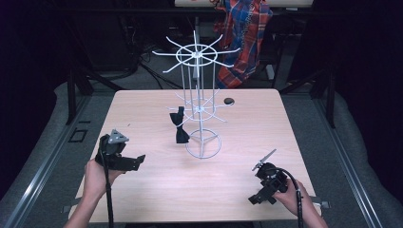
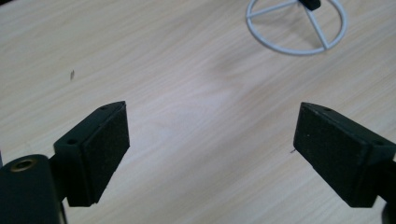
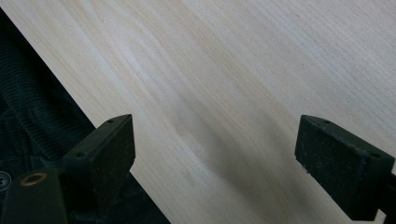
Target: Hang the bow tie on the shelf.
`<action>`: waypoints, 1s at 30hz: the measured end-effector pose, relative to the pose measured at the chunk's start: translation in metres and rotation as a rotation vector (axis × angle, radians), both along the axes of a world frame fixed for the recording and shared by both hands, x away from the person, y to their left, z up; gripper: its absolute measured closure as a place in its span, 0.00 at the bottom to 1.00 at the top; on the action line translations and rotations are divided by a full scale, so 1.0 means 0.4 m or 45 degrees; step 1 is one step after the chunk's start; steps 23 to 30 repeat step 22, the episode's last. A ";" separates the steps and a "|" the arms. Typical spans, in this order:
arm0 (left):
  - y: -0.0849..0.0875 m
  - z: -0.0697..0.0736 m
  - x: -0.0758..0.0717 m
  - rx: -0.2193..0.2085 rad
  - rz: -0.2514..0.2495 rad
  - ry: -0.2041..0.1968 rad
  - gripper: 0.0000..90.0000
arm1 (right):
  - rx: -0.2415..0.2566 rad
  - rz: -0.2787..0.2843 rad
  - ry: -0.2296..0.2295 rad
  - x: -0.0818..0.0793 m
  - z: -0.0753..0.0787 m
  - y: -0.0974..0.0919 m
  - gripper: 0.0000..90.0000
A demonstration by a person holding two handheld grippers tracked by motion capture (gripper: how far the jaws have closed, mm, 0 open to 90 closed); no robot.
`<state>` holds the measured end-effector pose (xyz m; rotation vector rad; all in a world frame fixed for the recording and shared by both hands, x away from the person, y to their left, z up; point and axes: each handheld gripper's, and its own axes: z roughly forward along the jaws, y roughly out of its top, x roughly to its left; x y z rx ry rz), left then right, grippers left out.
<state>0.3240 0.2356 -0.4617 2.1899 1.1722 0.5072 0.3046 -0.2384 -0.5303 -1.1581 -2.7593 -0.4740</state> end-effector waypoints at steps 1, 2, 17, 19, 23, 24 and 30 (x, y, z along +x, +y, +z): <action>0.005 -0.003 -0.003 -0.002 -0.007 0.021 0.10 | 0.000 -0.001 0.000 0.000 0.000 0.000 0.13; 0.008 -0.007 -0.007 -0.002 -0.001 0.028 0.10 | -0.011 0.004 -0.002 0.001 0.001 -0.001 0.13; 0.044 -0.105 -0.069 0.095 0.010 0.239 0.02 | -0.009 0.006 -0.008 -0.001 0.001 0.002 0.13; 0.049 -0.112 -0.072 0.095 0.018 0.240 0.02 | -0.021 0.014 -0.007 -0.001 0.003 0.003 0.13; 0.054 -0.126 -0.065 0.109 0.027 0.272 0.01 | -0.007 -0.003 -0.017 -0.003 0.004 0.002 0.13; 0.054 -0.126 -0.065 0.109 0.027 0.272 0.01 | -0.007 -0.003 -0.017 -0.003 0.004 0.002 0.13; 0.054 -0.126 -0.065 0.109 0.027 0.272 0.01 | -0.007 -0.003 -0.017 -0.003 0.004 0.002 0.13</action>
